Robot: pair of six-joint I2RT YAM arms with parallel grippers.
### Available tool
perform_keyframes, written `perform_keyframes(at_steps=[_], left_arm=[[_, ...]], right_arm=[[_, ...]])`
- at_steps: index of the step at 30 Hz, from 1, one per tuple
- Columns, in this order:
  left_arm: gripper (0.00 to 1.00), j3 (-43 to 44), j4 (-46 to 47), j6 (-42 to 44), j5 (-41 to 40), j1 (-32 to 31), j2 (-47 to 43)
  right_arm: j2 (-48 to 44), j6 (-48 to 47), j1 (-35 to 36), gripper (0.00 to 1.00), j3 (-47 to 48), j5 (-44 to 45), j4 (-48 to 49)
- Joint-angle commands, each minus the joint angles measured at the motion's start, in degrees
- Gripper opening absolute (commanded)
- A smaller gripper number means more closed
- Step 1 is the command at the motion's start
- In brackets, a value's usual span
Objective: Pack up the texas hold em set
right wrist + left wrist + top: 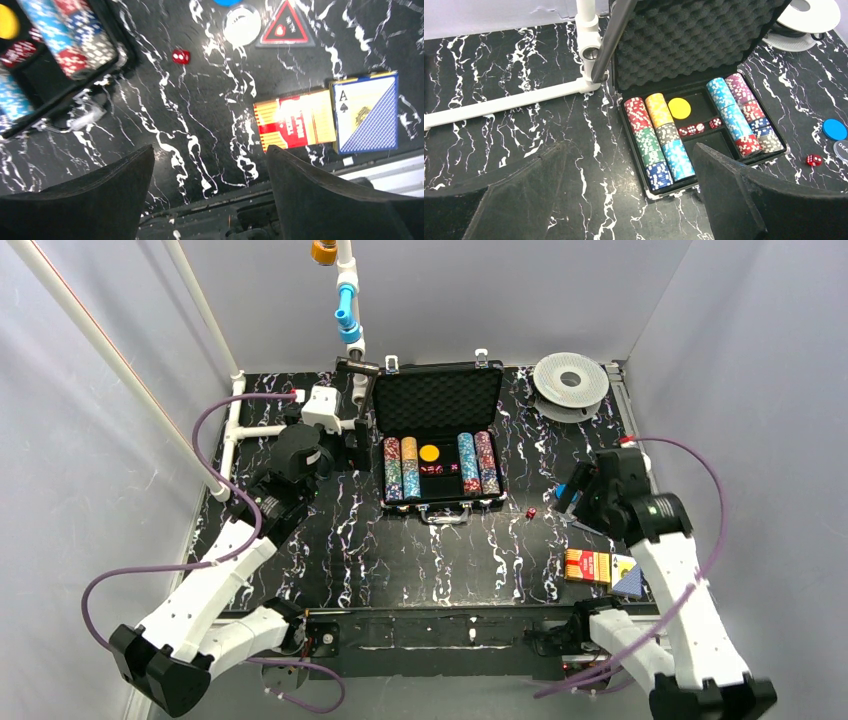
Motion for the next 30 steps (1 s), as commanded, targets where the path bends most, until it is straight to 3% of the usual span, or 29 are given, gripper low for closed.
perform_keyframes(at_steps=[1, 5, 13, 19, 30], left_arm=[[0.99, 1.47, -0.81, -0.05, 2.06, -0.24, 0.67], [0.99, 1.7, -1.0, -0.12, 2.93, -0.24, 0.96], [0.99, 2.03, -1.18, -0.23, 4.16, -0.24, 1.43], [0.99, 2.04, -1.25, -0.41, 4.73, -0.24, 1.65], [1.0, 2.13, -1.32, -0.53, 5.2, -0.24, 1.86]], right_arm=[[8.75, 1.93, 0.16, 0.86, 1.76, -2.84, -1.32], [13.92, 0.69, 0.17, 0.76, 1.21, -7.4, 2.11], [26.1, -2.34, 0.38, 0.74, 2.02, -14.99, 9.79], [37.49, -2.92, 1.4, 0.67, 4.38, -13.49, 12.57], [47.35, -2.37, 1.54, 0.54, 5.88, -10.27, 16.49]])
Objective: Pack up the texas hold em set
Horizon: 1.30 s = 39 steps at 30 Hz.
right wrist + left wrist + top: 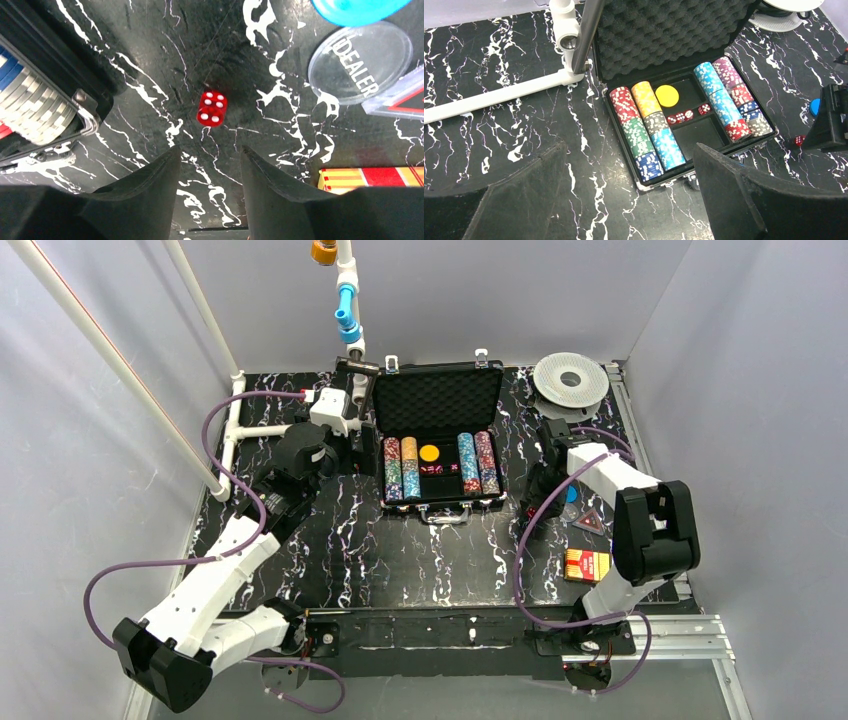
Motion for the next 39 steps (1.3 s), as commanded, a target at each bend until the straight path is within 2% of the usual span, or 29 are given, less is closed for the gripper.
perform_keyframes(at_steps=[1, 9, 33, 39], left_arm=[[1.0, 2.16, -0.48, -0.29, 0.48, -0.23, 0.06], [0.99, 2.16, -0.46, -0.32, 0.63, -0.24, 0.17], [1.0, 2.19, -0.53, -0.32, 0.97, -0.23, 0.38], [0.99, 2.15, -0.57, -0.3, 0.74, -0.22, 0.08]], right_arm=[[2.15, -0.23, 0.34, 0.53, 2.6, 1.38, 2.17], [4.32, -0.01, 0.34, 0.42, 4.13, 3.29, 2.07], [6.34, 0.31, 0.6, 0.33, 4.22, 4.69, 2.49], [6.87, -0.06, 0.95, 0.18, 4.5, 5.19, 2.27]])
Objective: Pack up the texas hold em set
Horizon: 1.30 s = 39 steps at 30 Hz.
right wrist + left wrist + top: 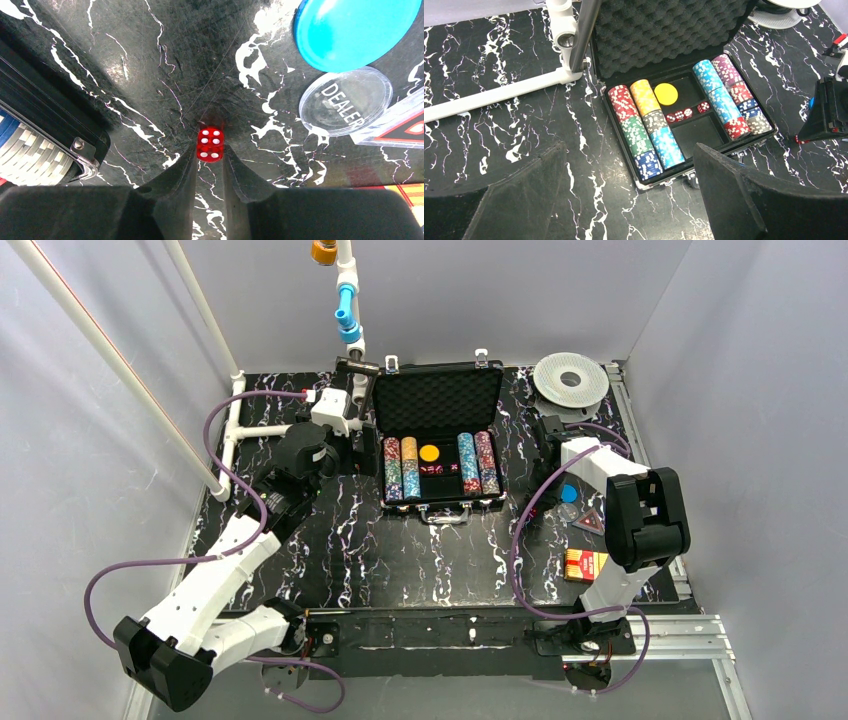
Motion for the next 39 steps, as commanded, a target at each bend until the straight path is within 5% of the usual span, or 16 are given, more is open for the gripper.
perform_keyframes(at_steps=[1, 4, 16, 25, 39], left_arm=[[0.99, 2.06, -0.29, -0.27, 0.31, -0.24, -0.23], [0.99, 2.11, -0.3, -0.28, 0.35, -0.24, 0.18], [0.99, 2.11, -0.5, -0.16, -0.54, -0.24, 1.1], [0.99, 2.24, -0.75, -0.16, -0.71, -0.24, 1.33], [1.0, 2.15, -0.72, -0.21, -1.08, -0.24, 0.54]], right_arm=[[0.64, -0.28, 0.66, 0.16, 1.66, 1.1, 0.11], [0.26, -0.45, 1.08, 0.01, 2.07, 2.32, -0.56], [-7.66, -3.25, 1.73, 0.01, 2.11, 5.85, -3.33], [-13.33, -6.91, 5.24, 0.01, 11.71, 2.89, -6.91], [9.48, -7.1, 20.0, 0.01, 44.76, 0.96, -17.02]])
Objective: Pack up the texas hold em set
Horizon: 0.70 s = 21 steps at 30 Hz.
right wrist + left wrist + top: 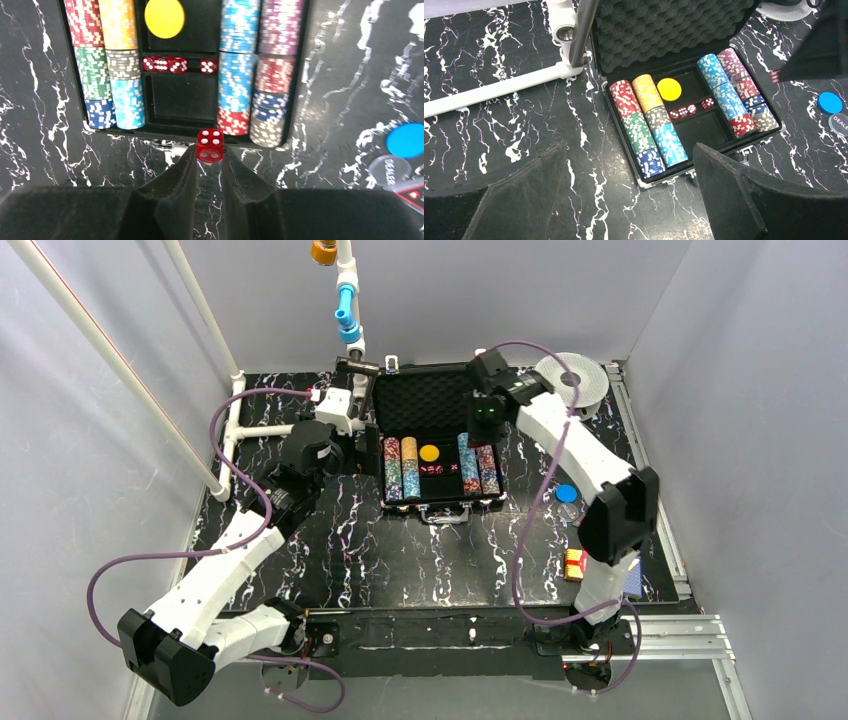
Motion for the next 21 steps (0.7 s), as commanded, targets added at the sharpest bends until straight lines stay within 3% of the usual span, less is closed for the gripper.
perform_keyframes(at_steps=[1, 6, 21], left_arm=[[1.0, 1.96, -0.43, -0.17, -0.77, -0.24, -1.28], [0.99, 2.15, -0.51, -0.18, -0.69, -0.26, -1.37], [1.0, 1.94, -0.42, 0.1, -1.43, -0.24, -2.08]], right_arm=[[7.17, -0.17, 3.08, 0.01, 7.45, -0.57, -4.64], [13.22, -0.23, 4.93, 0.01, 12.34, -1.23, -5.62], [23.23, -0.75, 5.93, 0.01, 13.64, 0.51, -1.16]])
